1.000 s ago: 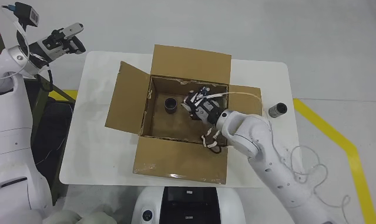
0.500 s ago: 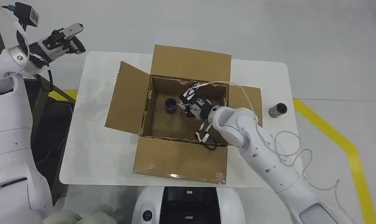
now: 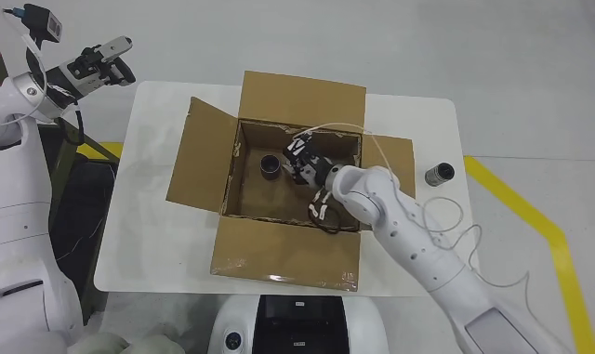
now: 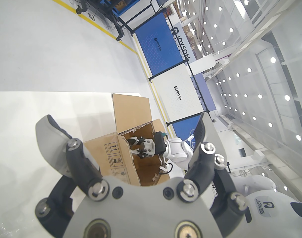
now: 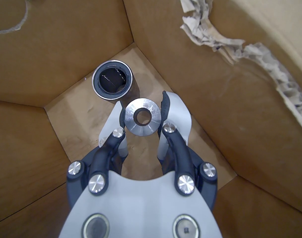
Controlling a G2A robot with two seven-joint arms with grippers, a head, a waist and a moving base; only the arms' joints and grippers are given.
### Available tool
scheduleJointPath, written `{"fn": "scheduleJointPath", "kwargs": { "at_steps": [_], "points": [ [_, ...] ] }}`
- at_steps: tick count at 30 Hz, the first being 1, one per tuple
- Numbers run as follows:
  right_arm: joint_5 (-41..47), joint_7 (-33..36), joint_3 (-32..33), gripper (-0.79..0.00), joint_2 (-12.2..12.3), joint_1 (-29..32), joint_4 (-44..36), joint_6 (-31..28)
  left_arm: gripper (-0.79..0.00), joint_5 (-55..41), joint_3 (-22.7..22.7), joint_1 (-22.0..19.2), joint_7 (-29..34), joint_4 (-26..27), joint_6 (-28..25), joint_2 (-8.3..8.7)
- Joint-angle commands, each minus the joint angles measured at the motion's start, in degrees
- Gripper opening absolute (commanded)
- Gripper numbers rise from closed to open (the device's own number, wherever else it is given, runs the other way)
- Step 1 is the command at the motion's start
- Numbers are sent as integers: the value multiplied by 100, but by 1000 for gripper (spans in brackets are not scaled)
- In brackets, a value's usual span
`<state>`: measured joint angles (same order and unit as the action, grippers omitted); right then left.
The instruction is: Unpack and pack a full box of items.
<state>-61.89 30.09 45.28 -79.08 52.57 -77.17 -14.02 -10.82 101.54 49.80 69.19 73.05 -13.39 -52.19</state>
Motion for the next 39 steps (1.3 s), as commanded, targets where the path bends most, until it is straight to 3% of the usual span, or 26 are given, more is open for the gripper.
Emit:
{"fn": "scheduleJointPath", "kwargs": {
  "at_steps": [1, 7, 9, 10, 12, 21, 39],
  "points": [
    [5, -9, -27, -785, -24, -34, 104, 17, 0, 0, 0, 0, 0, 0, 0, 0],
    [0, 10, -85, -782, -84, -114, 327, 60, 0, 0, 0, 0, 0, 0, 0, 0],
    [-14, 32, -101, -680, -101, -130, 361, 76, 0, 0, 0, 0, 0, 0, 0, 0],
    [-37, 58, -111, -582, -108, -140, 376, 91, 0, 0, 0, 0, 0, 0, 0, 0],
    [-44, 67, -122, -489, -123, -147, 386, 102, 0, 0, 0, 0, 0, 0, 0, 0],
    [-224, 193, -92, -363, -137, -103, 221, 151, 0, 0, 0, 0, 0, 0, 0, 0],
    [-606, 441, 823, -360, 186, 856, -1681, -142, 0, 0, 0, 0, 0, 0, 0, 0]
  ]
}}
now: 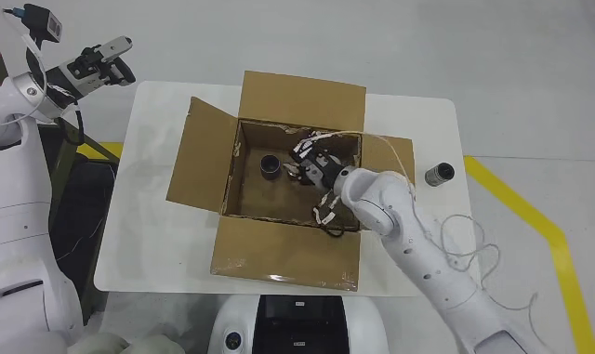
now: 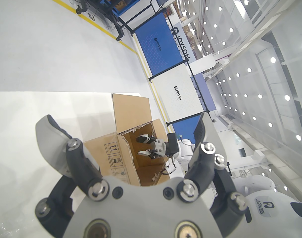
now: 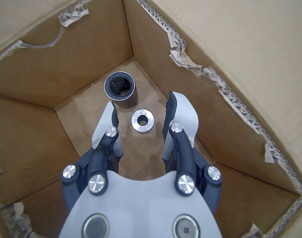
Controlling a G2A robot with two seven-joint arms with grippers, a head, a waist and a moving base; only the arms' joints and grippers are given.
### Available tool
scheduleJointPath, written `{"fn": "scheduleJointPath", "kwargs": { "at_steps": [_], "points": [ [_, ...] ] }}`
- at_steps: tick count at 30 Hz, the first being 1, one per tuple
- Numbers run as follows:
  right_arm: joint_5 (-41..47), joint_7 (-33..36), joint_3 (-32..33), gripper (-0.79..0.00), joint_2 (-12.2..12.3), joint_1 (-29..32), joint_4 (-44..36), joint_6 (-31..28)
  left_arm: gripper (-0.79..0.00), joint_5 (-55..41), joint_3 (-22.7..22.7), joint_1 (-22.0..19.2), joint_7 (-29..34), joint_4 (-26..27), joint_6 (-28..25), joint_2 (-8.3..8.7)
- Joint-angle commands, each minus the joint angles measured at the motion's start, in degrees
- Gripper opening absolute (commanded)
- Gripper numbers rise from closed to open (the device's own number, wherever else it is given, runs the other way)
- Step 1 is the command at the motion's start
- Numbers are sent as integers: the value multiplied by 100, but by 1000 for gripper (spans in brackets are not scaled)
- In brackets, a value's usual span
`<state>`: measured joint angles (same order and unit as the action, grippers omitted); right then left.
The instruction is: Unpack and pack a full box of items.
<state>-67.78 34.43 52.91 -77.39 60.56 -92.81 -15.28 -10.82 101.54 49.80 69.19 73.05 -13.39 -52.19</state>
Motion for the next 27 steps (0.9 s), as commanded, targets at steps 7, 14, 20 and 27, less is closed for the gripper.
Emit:
{"fn": "scheduleJointPath", "kwargs": {
  "at_steps": [7, 14, 20, 27],
  "points": [
    [-135, 14, 537, -351, 147, 527, -872, -59, 0, 0, 0, 0, 0, 0, 0, 0],
    [-118, -55, 1251, -336, 303, 1187, -1589, -159, 0, 0, 0, 0, 0, 0, 0, 0],
    [-111, -216, 1928, -329, 423, 1815, -2081, -180, 0, 0, 0, 0, 0, 0, 0, 0],
    [5, -503, 2773, -305, 532, 2536, -2486, -136, 0, 0, 0, 0, 0, 0, 0, 0]
  ]
}}
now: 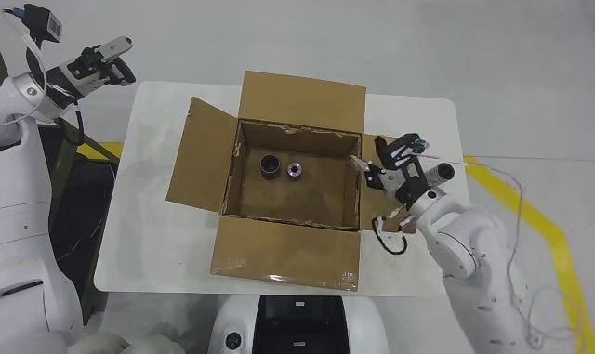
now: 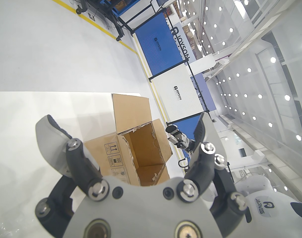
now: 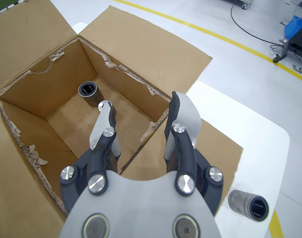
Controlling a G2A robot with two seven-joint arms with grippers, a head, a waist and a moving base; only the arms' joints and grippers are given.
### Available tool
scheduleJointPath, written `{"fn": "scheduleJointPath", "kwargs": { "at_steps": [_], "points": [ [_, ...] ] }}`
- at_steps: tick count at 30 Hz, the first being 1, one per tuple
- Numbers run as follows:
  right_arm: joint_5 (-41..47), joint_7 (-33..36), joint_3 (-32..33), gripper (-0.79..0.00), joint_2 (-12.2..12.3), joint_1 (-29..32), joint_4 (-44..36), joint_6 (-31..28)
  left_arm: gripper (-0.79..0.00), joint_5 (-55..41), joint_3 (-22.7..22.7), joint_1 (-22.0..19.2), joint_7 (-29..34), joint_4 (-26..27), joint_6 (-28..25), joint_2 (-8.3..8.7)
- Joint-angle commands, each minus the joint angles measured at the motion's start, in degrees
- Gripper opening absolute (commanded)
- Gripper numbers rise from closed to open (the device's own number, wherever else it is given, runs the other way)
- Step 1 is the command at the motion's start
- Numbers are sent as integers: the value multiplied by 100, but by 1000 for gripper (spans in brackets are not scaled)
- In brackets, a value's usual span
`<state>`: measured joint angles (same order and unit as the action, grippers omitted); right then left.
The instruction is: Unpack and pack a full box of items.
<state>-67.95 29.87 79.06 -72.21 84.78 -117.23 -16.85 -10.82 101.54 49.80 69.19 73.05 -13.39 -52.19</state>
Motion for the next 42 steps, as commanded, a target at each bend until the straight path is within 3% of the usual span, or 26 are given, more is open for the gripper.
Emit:
{"fn": "scheduleJointPath", "kwargs": {
  "at_steps": [1, 14, 33, 37, 39, 42],
  "points": [
    [51, -94, 285, -302, 27, 208, -70, 43, 0, 0, 0, 0, 0, 0, 0, 0],
    [782, -459, 1560, -317, 109, 976, 164, 454, 0, 0, 0, 0, 0, 0, 0, 0],
    [755, -645, 1947, -308, 178, 725, 1569, 657, 0, 0, 0, 0, 0, 0, 0, 0],
    [753, -649, 1958, -256, 190, 665, 1777, 652, 0, 0, 0, 0, 0, 0, 0, 0],
    [715, -629, 1920, -135, 194, 612, 1886, 652, 0, 0, 0, 0, 0, 0, 0, 0],
    [654, -637, 1826, -89, 195, 531, 2029, 672, 0, 0, 0, 0, 0, 0, 0, 0]
  ]
}}
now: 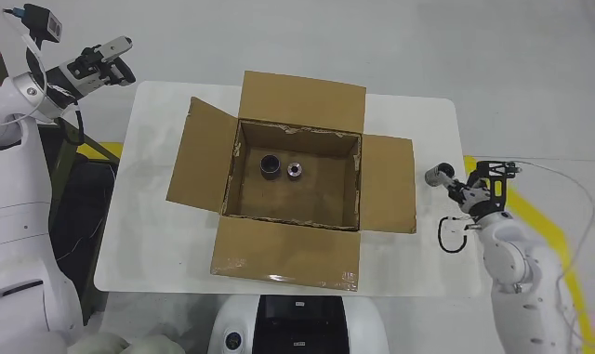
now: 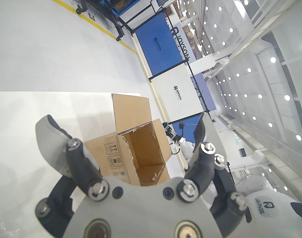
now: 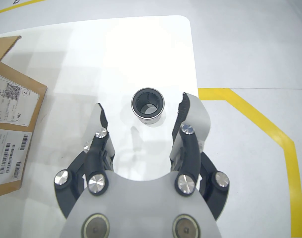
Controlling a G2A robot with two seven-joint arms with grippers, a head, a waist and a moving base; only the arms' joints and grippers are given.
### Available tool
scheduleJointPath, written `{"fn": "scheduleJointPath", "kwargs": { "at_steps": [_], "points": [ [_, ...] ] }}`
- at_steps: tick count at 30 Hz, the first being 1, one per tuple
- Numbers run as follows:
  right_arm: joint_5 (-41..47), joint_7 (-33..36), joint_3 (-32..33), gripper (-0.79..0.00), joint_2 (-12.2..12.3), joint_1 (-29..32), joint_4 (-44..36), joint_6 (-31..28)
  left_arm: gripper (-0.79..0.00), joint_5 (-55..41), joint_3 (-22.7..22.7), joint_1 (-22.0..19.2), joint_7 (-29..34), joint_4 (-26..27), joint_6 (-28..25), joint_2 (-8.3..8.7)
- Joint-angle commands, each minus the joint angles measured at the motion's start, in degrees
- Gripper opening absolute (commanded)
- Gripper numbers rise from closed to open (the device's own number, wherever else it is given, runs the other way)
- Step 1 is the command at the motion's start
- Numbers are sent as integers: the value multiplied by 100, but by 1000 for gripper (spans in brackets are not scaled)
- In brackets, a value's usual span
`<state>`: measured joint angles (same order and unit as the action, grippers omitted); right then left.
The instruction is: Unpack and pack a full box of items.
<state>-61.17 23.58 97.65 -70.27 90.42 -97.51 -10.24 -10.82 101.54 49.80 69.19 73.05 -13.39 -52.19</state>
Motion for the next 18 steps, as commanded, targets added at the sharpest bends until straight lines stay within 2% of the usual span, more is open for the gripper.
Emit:
{"fn": "scheduleJointPath", "kwargs": {
  "at_steps": [1, 11, 18],
  "points": [
    [-36, -20, -59, -83, 0, -58, 115, 20, 0, 0, 0, 0, 0, 0, 0, 0],
    [-246, -71, -318, -34, 4, -338, 632, 83, 0, 0, 0, 0, 0, 0, 0, 0],
    [-369, -159, -544, -46, -6, -724, 1177, 160, 0, 0, 0, 0, 0, 0, 0, 0]
  ]
}}
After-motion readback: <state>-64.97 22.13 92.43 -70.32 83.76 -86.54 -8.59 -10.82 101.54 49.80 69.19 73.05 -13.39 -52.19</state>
